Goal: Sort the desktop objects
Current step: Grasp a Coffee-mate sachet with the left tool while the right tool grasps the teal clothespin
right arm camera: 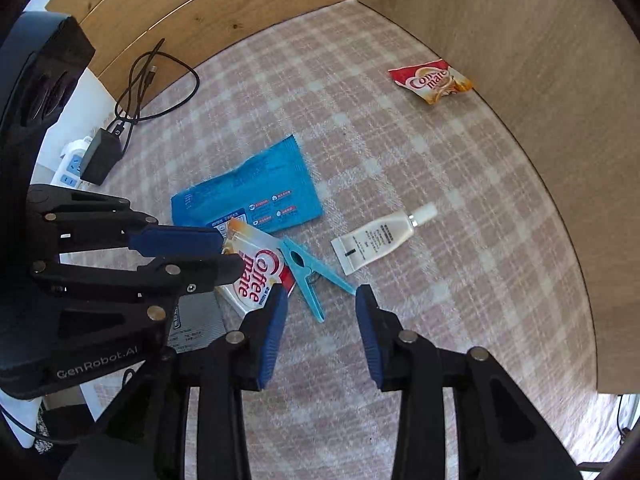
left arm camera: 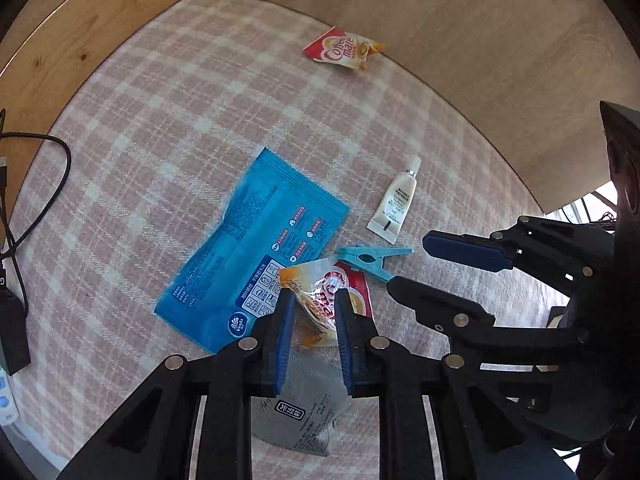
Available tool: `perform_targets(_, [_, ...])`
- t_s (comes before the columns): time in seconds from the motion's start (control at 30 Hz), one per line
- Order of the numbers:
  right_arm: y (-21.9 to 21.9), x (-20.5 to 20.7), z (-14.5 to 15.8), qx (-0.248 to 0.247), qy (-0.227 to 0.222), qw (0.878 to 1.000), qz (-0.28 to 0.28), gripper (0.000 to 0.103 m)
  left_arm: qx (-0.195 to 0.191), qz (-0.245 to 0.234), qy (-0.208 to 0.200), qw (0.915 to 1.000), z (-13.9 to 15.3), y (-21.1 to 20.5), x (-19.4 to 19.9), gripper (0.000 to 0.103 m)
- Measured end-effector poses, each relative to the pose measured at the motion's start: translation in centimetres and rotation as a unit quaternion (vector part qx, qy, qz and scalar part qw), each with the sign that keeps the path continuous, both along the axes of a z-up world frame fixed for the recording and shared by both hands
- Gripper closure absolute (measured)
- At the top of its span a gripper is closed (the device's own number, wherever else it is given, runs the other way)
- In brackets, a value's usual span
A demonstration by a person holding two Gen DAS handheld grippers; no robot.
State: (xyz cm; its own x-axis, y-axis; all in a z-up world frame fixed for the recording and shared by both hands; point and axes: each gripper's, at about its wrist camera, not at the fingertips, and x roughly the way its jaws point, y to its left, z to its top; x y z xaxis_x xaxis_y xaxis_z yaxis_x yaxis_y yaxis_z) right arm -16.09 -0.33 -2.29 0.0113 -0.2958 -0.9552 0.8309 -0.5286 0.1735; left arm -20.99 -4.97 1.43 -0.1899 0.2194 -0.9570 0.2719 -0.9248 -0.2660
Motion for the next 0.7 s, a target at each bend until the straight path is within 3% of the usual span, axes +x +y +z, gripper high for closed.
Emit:
perform_targets(0.27, [-0.2, 0.0, -0.4, -0.013, -0.012, 0.999, 0.035, 0.068, 0.010, 0.001, -0.007, 0.9999, -1.3, -0.2, 0.1, 0.085])
perform_targets(0.37, [-0.7, 0.5, -0.8, -0.006, -0.006, 0.999, 0.053, 0.068, 0.008, -0.001, -0.009, 0.9999, -1.7, -0.2, -0.7, 0.080])
perform_targets(0.57, [-1.5, 0.7, -1.0, -0.001, 0.013, 0.998, 0.068, 0.067, -0.011, -0.008, -0.013, 0.9998, -2.0, 0.5, -1.9, 0.081])
perform_targets(0.7, [-1.2, 1.2, -1.6, 0.023, 0.001, 0.996, 0.082, 0.068, -0.027, -0.023, -0.013, 0.9993, -2.2, 1.0, -2.0, 0.085])
